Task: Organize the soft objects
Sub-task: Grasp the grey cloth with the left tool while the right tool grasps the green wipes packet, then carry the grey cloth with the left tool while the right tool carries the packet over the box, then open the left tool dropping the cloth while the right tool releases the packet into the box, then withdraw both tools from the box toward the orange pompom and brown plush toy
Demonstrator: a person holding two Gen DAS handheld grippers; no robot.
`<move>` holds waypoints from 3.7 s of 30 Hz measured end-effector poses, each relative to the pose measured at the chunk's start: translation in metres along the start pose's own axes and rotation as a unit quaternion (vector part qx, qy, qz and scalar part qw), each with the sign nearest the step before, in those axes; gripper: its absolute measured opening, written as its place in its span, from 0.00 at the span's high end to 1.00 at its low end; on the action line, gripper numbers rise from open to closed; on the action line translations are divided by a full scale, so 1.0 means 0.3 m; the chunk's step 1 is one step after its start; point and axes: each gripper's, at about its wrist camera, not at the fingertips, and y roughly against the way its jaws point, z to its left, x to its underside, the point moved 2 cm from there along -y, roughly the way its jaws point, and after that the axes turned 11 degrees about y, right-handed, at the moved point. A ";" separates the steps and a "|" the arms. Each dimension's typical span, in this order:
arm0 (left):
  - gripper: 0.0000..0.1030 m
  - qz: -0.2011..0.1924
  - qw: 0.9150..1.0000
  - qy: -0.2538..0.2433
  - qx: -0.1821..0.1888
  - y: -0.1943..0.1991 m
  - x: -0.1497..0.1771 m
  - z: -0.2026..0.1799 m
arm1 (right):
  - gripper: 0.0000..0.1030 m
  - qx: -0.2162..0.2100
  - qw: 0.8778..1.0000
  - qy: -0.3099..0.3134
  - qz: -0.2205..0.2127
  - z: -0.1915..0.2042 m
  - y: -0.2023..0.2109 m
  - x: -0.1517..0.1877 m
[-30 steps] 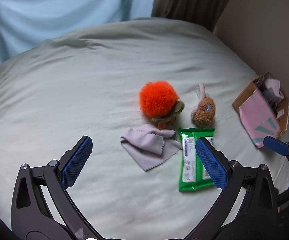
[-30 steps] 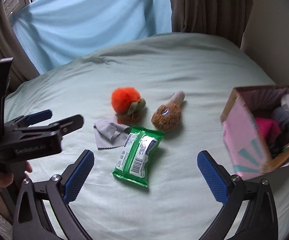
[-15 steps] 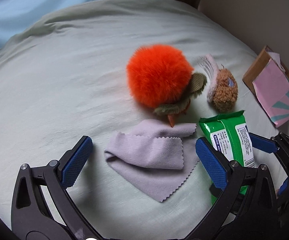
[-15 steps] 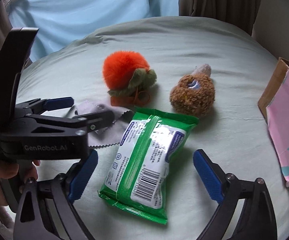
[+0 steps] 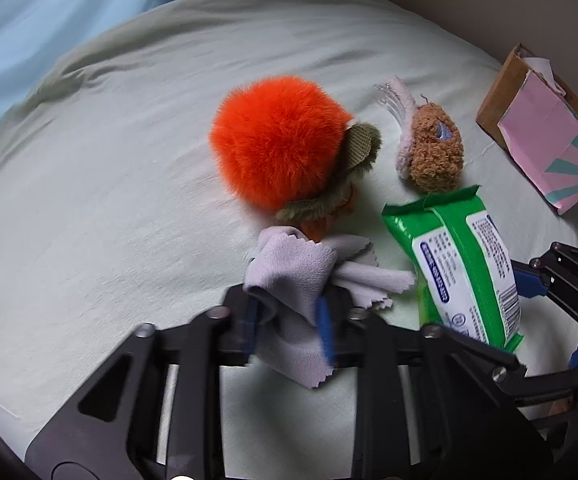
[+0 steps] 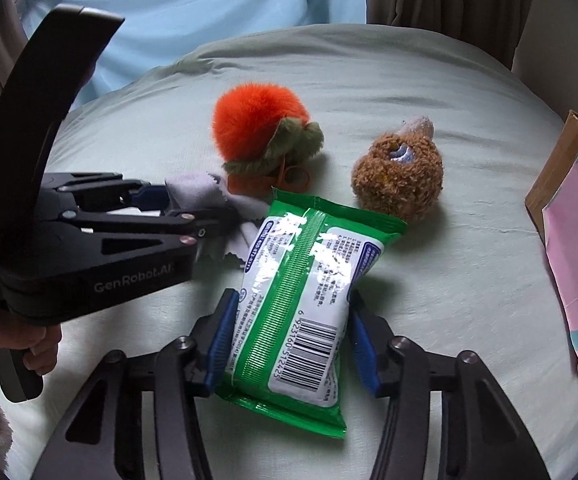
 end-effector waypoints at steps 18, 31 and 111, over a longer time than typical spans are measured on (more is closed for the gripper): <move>0.91 -0.014 0.997 0.074 -0.029 0.387 -0.034 -0.108 | 0.58 -0.013 1.000 0.003 -0.028 -0.088 0.313 -0.117; 0.91 -0.059 0.987 0.137 -0.053 0.801 -0.226 -0.479 | 0.58 -0.041 0.998 -0.002 -0.041 -0.368 0.787 -0.256; 0.00 0.044 0.966 0.234 -0.098 0.433 -0.486 -1.293 | 0.01 -0.142 0.974 -0.086 0.156 -1.378 0.679 -0.272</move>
